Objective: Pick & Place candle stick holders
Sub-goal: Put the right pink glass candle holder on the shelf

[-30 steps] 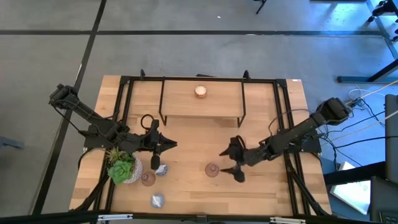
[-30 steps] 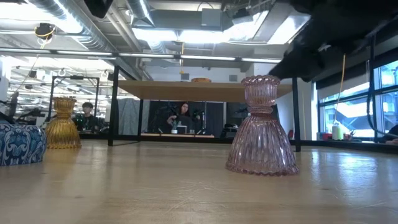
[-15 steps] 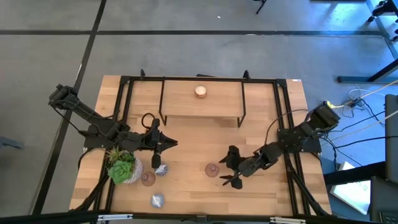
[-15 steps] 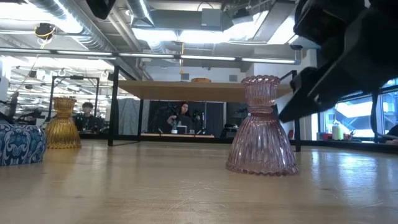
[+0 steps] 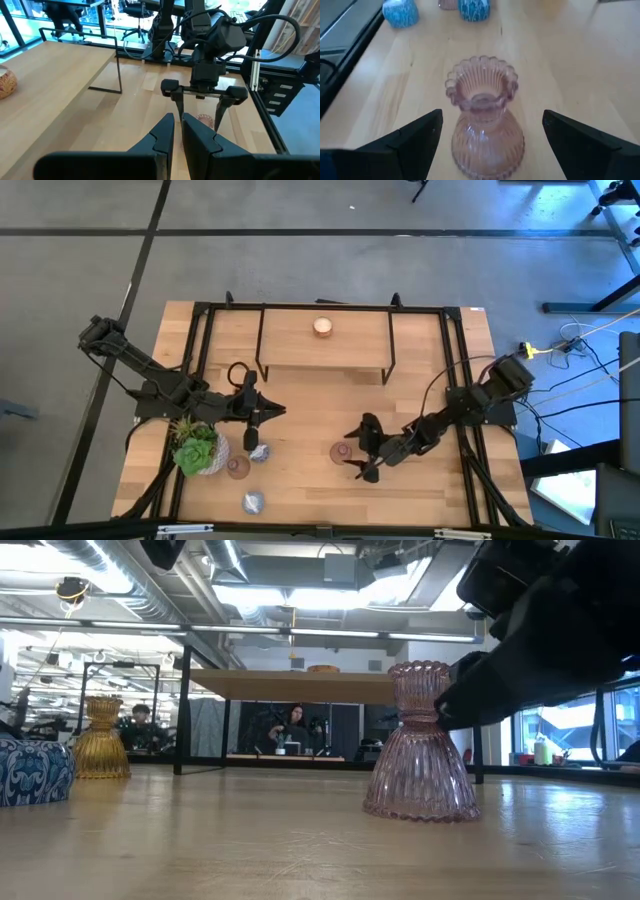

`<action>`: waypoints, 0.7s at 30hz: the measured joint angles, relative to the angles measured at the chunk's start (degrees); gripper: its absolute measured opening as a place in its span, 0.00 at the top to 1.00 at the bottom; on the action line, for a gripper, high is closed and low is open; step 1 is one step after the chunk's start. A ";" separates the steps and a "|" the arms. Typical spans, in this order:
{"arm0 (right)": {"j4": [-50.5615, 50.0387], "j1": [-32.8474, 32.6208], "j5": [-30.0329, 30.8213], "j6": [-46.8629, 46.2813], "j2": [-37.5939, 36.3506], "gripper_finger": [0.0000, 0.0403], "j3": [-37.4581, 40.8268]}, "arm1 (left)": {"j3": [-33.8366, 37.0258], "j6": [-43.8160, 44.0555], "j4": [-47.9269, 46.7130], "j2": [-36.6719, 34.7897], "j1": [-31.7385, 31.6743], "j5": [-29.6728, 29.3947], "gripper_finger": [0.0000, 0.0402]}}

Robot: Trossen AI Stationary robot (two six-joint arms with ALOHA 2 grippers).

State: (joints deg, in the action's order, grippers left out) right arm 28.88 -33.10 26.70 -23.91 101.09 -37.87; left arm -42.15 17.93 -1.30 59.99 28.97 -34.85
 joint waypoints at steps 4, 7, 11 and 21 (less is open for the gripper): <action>0.26 0.57 0.12 0.11 0.51 0.14 0.02 | 0.00 -0.11 0.17 0.02 0.00 0.00 0.92; 0.11 0.98 0.20 -0.14 0.51 0.14 0.02 | 0.00 -0.17 0.20 0.02 0.00 0.00 0.92; 0.14 1.39 0.19 -1.19 0.51 0.14 0.02 | 0.00 -0.17 0.18 0.02 0.00 0.00 0.92; 4.81 2.54 -5.36 -0.93 2.36 0.14 0.00 | 0.00 -0.21 0.17 0.02 0.00 -0.02 0.92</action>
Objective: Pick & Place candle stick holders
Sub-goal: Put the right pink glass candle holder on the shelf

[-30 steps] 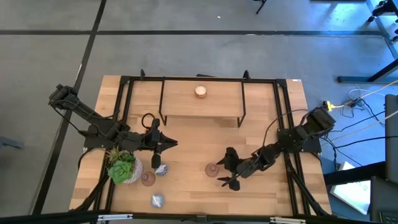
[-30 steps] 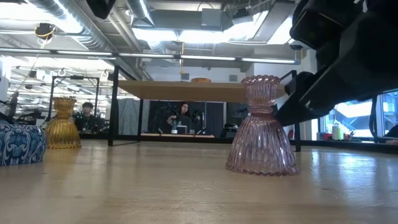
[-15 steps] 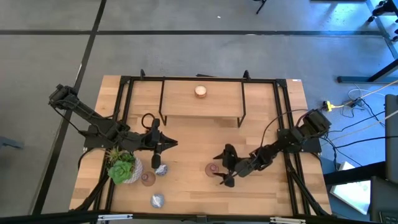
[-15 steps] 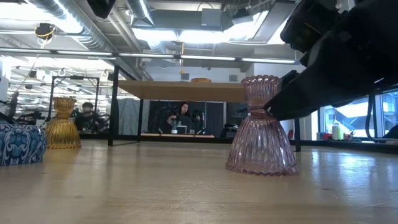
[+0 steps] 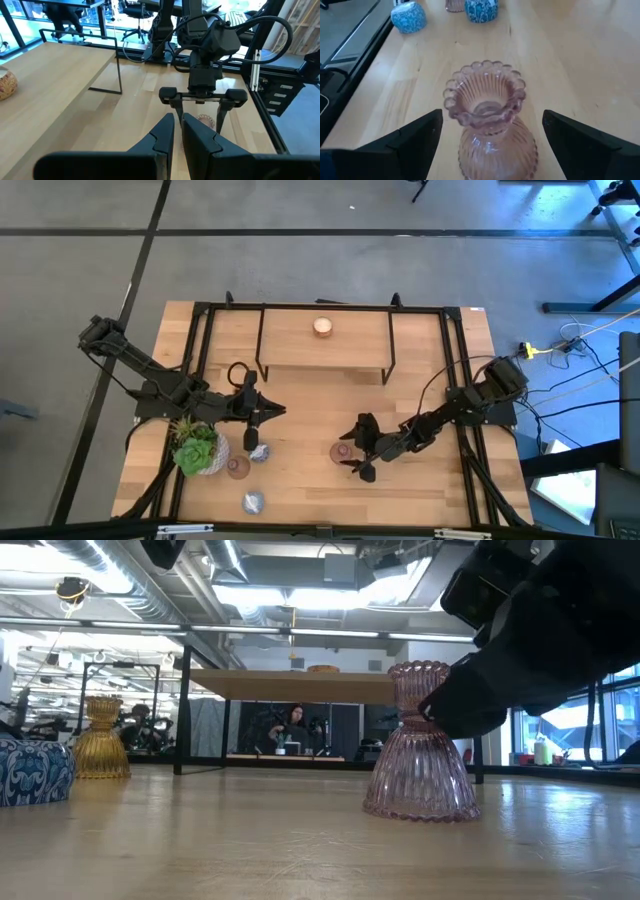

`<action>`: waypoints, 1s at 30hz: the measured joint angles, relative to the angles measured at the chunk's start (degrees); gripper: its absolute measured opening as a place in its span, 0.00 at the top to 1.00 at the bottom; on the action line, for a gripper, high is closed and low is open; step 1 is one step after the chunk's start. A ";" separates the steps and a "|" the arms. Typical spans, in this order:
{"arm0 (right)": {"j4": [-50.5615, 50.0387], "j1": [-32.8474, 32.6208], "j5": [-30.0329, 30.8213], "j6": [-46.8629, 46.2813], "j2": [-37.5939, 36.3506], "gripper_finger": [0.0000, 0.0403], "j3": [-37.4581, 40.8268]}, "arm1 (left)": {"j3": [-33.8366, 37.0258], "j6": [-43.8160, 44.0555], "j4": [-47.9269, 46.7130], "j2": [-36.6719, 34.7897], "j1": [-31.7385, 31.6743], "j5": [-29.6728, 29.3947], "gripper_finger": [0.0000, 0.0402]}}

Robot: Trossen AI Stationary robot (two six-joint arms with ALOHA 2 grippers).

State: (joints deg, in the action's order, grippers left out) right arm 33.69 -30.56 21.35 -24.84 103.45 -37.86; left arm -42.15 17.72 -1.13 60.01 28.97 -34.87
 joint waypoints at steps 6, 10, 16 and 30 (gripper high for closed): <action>0.11 0.67 -0.42 0.07 0.05 0.14 0.00 | 0.00 0.00 0.02 0.00 0.00 0.00 0.92; 0.18 0.67 -0.42 0.22 0.05 0.14 0.00 | 0.00 -0.02 0.00 0.00 0.00 0.00 0.92; 3.79 0.36 -0.43 1.19 1.76 0.14 -0.21 | 0.00 0.00 0.00 0.00 0.00 -0.02 0.92; -0.04 0.08 -0.57 1.75 4.00 0.18 -3.85 | 0.00 0.04 0.02 0.00 0.00 0.00 0.92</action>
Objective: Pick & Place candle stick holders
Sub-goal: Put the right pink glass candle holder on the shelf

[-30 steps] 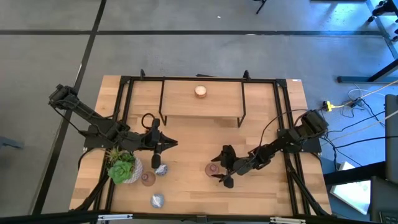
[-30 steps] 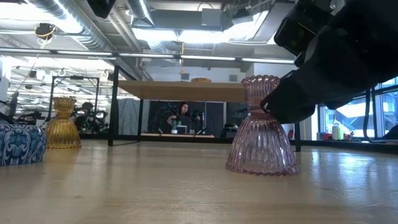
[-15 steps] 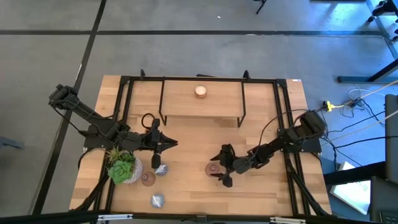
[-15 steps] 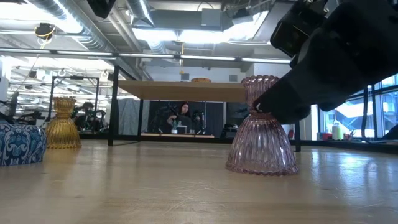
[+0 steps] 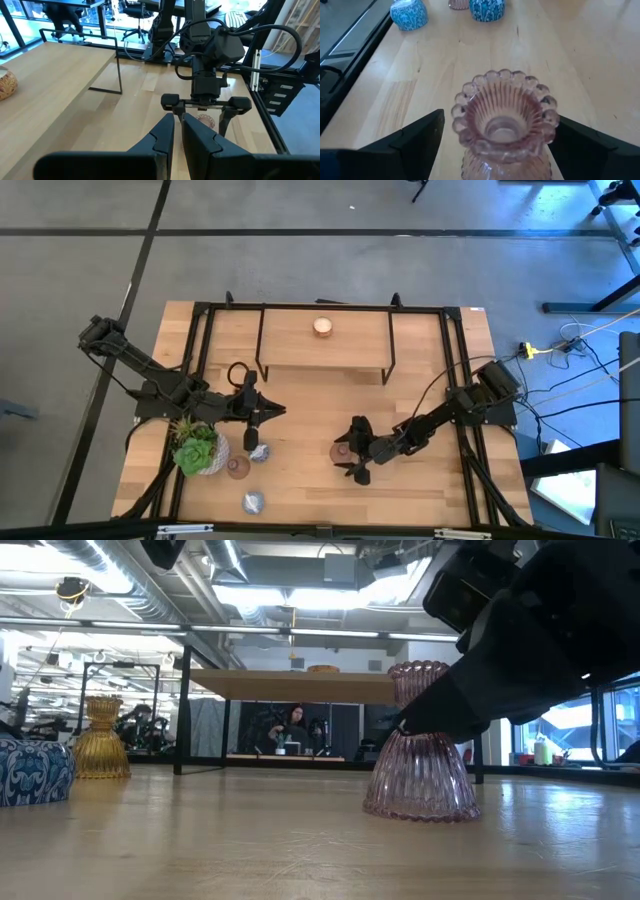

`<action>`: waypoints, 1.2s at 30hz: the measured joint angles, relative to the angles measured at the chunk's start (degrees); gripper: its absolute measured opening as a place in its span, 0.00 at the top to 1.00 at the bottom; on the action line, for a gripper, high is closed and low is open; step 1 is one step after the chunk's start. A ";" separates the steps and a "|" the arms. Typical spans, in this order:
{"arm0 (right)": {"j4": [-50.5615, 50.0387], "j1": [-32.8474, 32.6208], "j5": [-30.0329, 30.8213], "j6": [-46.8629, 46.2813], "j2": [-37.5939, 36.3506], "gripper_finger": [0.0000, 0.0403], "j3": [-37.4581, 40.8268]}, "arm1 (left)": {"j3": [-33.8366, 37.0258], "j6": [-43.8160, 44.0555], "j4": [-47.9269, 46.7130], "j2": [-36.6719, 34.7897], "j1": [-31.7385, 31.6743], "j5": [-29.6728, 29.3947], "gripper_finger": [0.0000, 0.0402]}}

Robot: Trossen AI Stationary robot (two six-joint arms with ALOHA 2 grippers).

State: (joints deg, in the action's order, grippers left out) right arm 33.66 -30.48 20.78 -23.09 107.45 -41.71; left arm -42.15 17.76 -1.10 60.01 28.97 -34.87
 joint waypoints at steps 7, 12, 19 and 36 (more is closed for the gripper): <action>1.16 0.00 0.14 0.45 0.54 0.22 -0.05 | 0.00 0.02 -0.02 0.00 0.00 0.00 0.92; 0.95 0.00 0.15 0.81 0.82 0.22 -0.07 | 0.00 0.04 0.00 0.00 0.00 -0.02 0.92; 0.89 0.00 0.13 0.47 0.82 0.24 -0.04 | 0.00 0.02 0.00 0.00 0.00 -0.02 0.92; 1.58 0.09 -0.10 0.38 0.64 0.57 -0.09 | 0.00 -0.02 0.00 0.00 0.00 -0.02 0.92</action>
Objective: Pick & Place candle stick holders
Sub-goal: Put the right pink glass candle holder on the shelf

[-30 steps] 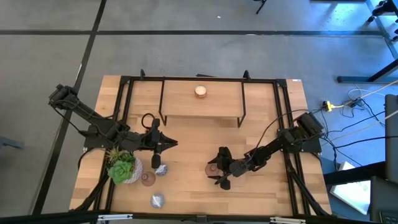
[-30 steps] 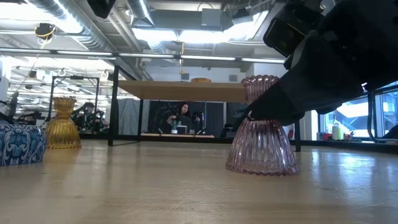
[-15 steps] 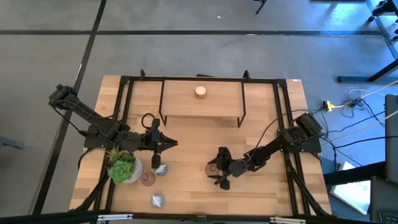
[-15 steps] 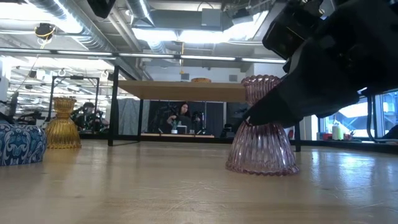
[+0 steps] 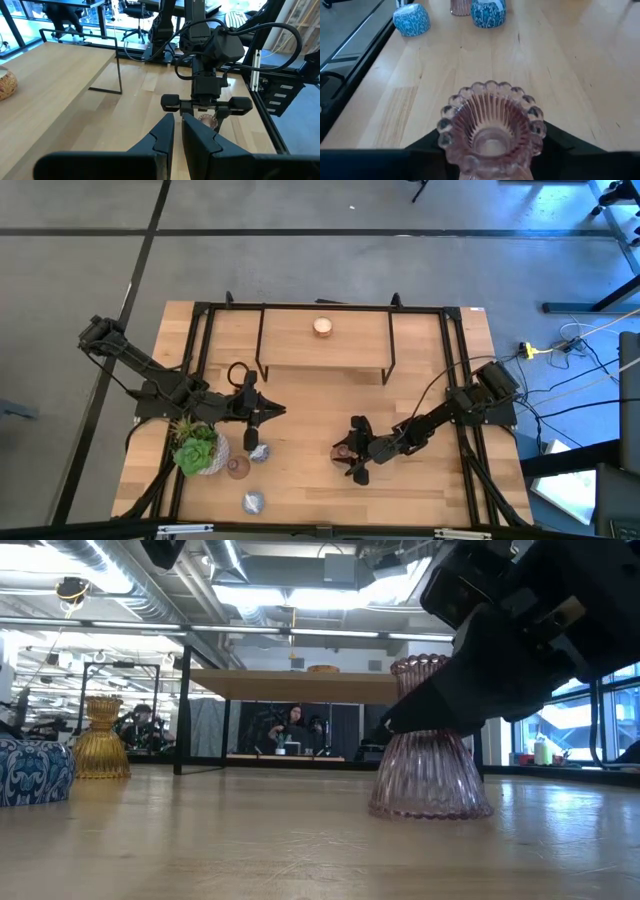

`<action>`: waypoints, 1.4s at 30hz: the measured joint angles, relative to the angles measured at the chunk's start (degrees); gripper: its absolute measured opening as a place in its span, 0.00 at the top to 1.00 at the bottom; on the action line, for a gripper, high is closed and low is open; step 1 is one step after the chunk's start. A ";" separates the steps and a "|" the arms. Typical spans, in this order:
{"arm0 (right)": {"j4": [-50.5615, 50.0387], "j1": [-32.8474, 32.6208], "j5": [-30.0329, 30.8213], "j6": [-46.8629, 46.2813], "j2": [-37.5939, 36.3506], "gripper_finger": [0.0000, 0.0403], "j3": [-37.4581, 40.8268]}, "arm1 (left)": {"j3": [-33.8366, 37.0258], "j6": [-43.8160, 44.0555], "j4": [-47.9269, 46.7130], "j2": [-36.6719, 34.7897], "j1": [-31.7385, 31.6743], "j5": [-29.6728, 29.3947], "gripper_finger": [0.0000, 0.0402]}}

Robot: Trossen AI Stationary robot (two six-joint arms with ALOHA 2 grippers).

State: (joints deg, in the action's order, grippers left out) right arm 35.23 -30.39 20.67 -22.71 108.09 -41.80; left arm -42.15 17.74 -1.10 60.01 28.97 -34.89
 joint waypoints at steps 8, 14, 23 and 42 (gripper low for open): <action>0.13 0.00 0.08 0.01 0.00 0.61 -0.02 | 0.00 -0.02 0.00 0.00 0.00 0.00 0.92; 0.14 0.13 0.47 -0.14 0.00 0.61 -0.02 | 0.00 -0.03 0.00 0.00 -0.17 0.00 0.92; 1.32 0.91 1.60 -0.45 0.13 0.61 0.07 | 0.00 0.00 -0.04 0.00 -1.83 1.88 0.92; 13.31 3.08 3.29 5.18 0.28 0.64 0.20 | 0.00 -0.04 -0.43 0.00 -1.81 1.99 0.92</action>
State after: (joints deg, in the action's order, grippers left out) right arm 48.54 -27.31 23.96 -17.53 108.38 -41.60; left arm -42.15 17.69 -1.53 60.01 27.16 -32.91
